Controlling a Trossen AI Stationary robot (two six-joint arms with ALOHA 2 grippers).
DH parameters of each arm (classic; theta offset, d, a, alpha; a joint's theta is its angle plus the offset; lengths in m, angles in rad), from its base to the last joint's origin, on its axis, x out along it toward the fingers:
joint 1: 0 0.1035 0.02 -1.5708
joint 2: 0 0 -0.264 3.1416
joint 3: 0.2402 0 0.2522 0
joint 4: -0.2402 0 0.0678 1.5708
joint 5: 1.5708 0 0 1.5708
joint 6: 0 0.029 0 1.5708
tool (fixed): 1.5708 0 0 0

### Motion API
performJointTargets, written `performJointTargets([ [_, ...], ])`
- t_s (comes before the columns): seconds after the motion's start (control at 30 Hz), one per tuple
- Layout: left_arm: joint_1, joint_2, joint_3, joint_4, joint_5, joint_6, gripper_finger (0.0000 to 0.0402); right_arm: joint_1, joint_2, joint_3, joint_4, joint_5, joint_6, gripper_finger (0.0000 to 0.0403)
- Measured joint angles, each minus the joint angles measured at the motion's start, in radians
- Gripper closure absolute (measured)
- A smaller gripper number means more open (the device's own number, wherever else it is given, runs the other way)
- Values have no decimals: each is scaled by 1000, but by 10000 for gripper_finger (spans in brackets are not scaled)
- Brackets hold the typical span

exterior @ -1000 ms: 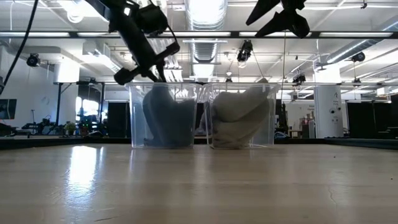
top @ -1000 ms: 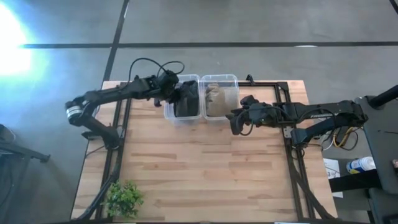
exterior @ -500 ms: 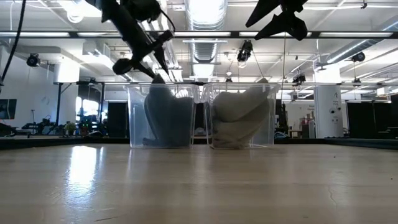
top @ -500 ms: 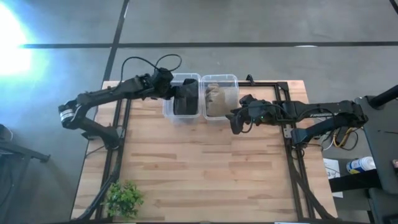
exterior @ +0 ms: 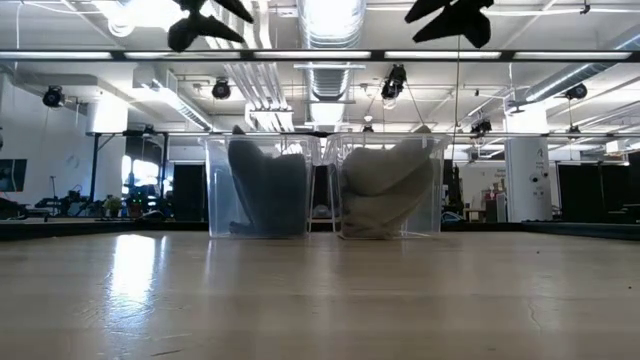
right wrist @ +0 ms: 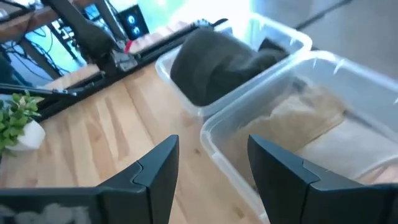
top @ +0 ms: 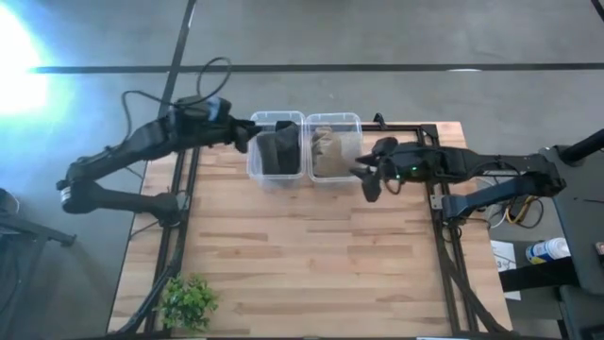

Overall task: Pick & Place hat
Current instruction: Return to Home Position

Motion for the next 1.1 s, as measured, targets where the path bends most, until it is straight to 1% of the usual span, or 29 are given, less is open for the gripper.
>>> performJointTargets([
  [0.07, -7, -44, -2, -44, 13, -51, 219, -1, -31, 0, 0, 0, -2, 216],
  [0.1, -14, -64, -7, -48, 25, -50, 219, -1, -49, 0, 3, 0, 18, 216],
  [0.17, -39, -101, -31, -17, 86, 21, 219, 0, -74, 0, 6, -7, 11, 216],
  [0.23, -66, -134, -73, 31, 177, 84, 219, 0, -98, 0, 7, -75, -43, 216],
  [0.3, -77, -169, -124, 92, 263, 84, 219, -8, -127, -5, 7, -156, -76, 216],
  [0.37, -93, -217, -193, 159, 341, 88, 219, -24, -167, -29, 0, -202, -83, 216],
  [0.43, -127, -268, -277, 263, 384, 79, 219, -35, -214, -65, 5, -223, -72, 216],
  [0.57, -186, -380, -469, 424, 382, 63, 219, -39, -326, -161, 18, -226, -10, 216],
  [0.7, -196, -494, -620, 515, 378, 17, 219, -37, -437, -267, 16, -234, 17, 216],
  [0.87, -196, -633, -743, 520, 381, 1, 219, -35, -548, -386, 15, -241, 59, 216],
  [1.03, -196, -803, -841, 518, 453, 35, 219, -35, -663, -502, 14, -240, 137, 216],
  [1.1, -196, -872, -872, 519, 455, 27, 219, -35, -705, -541, 14, -240, 165, 216],
])
